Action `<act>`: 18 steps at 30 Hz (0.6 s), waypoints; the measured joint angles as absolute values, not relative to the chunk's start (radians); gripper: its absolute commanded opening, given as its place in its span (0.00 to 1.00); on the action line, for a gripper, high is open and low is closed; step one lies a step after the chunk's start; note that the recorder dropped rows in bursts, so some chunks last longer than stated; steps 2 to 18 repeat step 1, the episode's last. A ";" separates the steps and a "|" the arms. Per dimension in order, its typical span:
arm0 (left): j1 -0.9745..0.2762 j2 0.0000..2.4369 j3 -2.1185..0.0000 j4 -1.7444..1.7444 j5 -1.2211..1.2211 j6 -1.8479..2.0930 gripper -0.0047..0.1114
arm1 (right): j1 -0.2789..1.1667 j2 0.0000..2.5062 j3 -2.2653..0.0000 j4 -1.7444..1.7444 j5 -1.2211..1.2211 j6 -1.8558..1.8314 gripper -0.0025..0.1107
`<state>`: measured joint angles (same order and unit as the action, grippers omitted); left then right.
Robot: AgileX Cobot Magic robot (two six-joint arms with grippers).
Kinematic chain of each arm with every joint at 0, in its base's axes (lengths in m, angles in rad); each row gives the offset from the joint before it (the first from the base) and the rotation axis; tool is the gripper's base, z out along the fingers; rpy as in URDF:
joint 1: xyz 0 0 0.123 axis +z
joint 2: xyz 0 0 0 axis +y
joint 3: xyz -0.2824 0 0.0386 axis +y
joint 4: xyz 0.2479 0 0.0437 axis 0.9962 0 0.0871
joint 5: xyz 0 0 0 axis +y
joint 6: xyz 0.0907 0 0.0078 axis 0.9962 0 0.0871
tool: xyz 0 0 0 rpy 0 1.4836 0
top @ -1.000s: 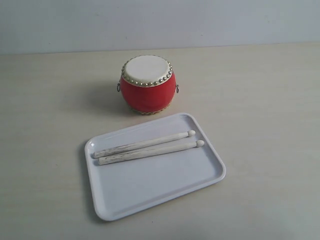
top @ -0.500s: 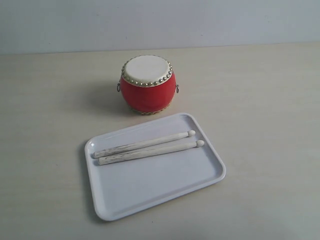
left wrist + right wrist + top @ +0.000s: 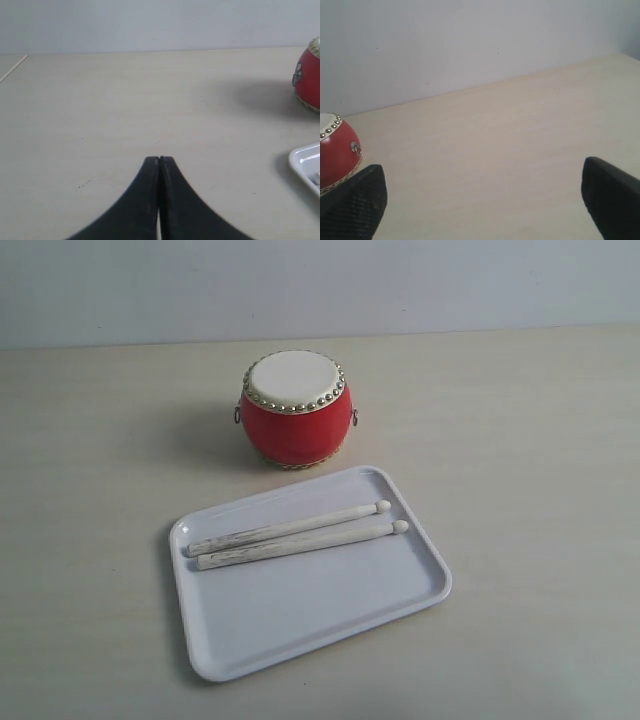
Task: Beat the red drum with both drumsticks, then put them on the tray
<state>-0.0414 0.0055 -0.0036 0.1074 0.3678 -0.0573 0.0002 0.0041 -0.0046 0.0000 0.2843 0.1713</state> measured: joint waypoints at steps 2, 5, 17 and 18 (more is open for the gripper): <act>-0.041 0.005 -0.004 0.107 0.368 -0.057 0.04 | 0.000 0.004 -0.005 0.000 0.284 0.171 0.95; -0.041 0.005 -0.004 0.107 0.368 -0.057 0.04 | 0.000 0.004 -0.005 0.000 0.284 0.171 0.95; -0.041 0.005 -0.004 0.107 0.368 -0.057 0.04 | 0.000 0.004 -0.005 0.000 0.284 0.171 0.95; -0.041 0.005 -0.004 0.107 0.368 -0.057 0.04 | 0.000 0.004 -0.005 0.000 0.284 0.171 0.95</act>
